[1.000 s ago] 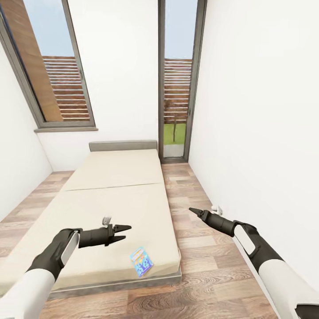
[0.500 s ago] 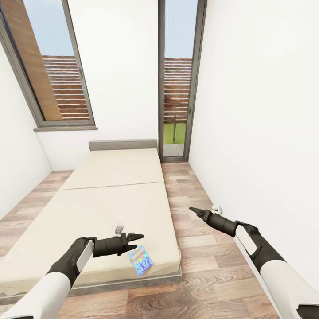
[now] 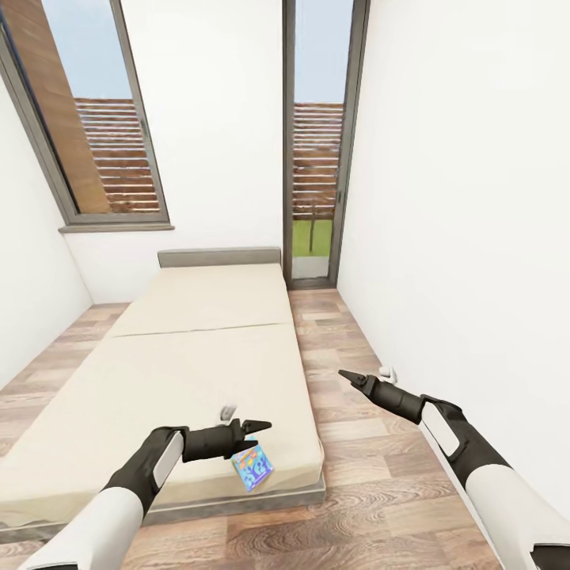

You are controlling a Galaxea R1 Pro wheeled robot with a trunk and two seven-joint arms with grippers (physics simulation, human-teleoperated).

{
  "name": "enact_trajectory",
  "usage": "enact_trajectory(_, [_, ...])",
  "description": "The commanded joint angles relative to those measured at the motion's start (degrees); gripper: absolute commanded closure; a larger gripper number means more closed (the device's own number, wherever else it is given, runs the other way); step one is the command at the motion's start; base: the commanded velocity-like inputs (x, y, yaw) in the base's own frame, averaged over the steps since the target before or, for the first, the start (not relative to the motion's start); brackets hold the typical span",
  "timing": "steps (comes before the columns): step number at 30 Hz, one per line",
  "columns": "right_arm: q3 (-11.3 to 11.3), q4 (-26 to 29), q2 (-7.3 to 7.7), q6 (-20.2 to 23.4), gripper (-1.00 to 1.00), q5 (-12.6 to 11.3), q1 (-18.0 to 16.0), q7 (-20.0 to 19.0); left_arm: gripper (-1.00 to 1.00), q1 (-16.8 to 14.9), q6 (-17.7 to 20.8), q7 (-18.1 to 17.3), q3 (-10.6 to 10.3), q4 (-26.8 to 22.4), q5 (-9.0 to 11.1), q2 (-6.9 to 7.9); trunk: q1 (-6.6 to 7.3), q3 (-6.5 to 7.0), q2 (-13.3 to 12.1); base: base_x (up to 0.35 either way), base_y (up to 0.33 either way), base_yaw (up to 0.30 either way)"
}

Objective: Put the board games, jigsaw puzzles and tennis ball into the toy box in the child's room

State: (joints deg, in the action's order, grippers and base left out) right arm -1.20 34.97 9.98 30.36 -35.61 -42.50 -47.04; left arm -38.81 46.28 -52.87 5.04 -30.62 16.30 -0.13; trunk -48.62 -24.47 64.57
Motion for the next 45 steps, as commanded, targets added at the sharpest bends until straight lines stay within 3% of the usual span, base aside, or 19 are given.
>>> enact_trajectory(1, [-0.1,0.0,0.04,0.4,-1.0,-0.5,0.0,0.1,-1.0,0.0,0.3,-0.1,0.2,0.0,0.1,0.0,-0.23,-0.25,0.5,0.0,0.0,0.0])
enact_trajectory(12, [-0.1,-0.1,0.04,0.4,-1.0,-0.5,0.0,0.1,-1.0,-0.2,1.7,-0.4,0.4,0.0,0.1,0.2,-2.64,-2.22,4.9,0.0,0.0,0.0])
enact_trajectory(21, [0.1,-0.1,0.15,0.5,-1.0,-0.6,0.0,0.0,-1.0,-0.4,3.5,-1.6,0.5,0.0,0.3,2.46,-4.62,-3.84,8.5,0.0,0.0,0.0])
enact_trajectory(29, [0.1,-0.1,0.18,0.6,-1.0,-0.6,0.0,0.0,-1.0,-0.4,3.6,-3.4,0.5,0.0,0.3,2.83,-6.38,-5.27,11.7,0.0,0.0,0.0])
enact_trajectory(45, [0.1,-0.1,0.22,0.6,-1.0,-0.6,0.0,0.0,-1.0,-0.4,3.7,-3.4,0.5,0.0,0.2,3.02,-9.89,-8.15,18.1,-0.09,0.011,0.0])
